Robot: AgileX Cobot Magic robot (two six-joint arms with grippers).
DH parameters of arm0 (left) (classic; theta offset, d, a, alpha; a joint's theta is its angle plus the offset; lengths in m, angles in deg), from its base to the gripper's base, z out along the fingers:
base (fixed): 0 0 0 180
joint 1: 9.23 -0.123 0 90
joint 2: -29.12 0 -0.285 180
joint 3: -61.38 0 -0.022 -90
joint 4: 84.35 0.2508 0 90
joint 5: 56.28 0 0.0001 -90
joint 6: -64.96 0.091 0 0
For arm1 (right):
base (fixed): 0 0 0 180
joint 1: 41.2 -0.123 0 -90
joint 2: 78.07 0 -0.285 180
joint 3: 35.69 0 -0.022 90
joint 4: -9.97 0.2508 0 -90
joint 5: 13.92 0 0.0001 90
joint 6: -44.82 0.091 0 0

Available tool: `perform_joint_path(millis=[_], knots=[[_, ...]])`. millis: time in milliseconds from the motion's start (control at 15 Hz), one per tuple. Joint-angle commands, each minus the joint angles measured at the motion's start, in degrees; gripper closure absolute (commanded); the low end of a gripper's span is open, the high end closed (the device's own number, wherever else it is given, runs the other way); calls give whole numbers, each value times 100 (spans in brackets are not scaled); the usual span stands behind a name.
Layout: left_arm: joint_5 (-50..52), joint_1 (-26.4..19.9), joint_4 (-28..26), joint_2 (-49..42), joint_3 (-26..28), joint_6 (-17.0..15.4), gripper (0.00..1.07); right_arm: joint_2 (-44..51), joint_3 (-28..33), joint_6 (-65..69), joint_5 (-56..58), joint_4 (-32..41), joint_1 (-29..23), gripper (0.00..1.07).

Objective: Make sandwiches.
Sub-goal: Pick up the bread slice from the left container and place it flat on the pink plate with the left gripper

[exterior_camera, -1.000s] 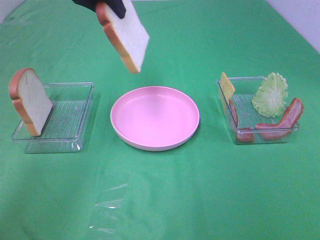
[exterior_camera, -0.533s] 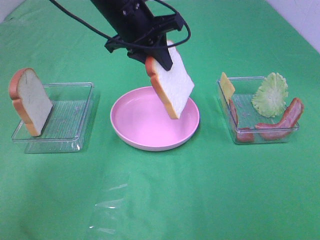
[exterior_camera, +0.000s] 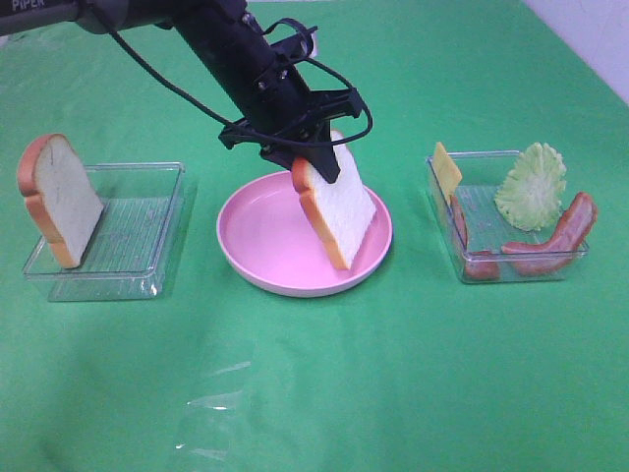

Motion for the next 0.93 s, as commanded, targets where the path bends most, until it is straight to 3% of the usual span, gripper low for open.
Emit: perform_joint_path(millis=[67,333,400,467,667,800,933], knots=[[63,23,-97,74,29,-11,88,183,17,-57,-34,-40,29,18],[34,23,-103,229,29,-11,87,183,17,-57,-34,-40,29,18],[34,23,-34,229,29,-11,82,183,17,-57,-34,-40,29,18],[11,23,103,229,29,-69,68,183,17,-57,-34,-40,29,18],[0,23,550,229,29,-332,6,183,17,-57,-34,-40,29,18],[-166,23,859,229,252,-447,5,183,17,-57,-34,-40,29,18],[-579,23,1352,229,733,-785,5,183,17,-57,-34,-40,29,18]])
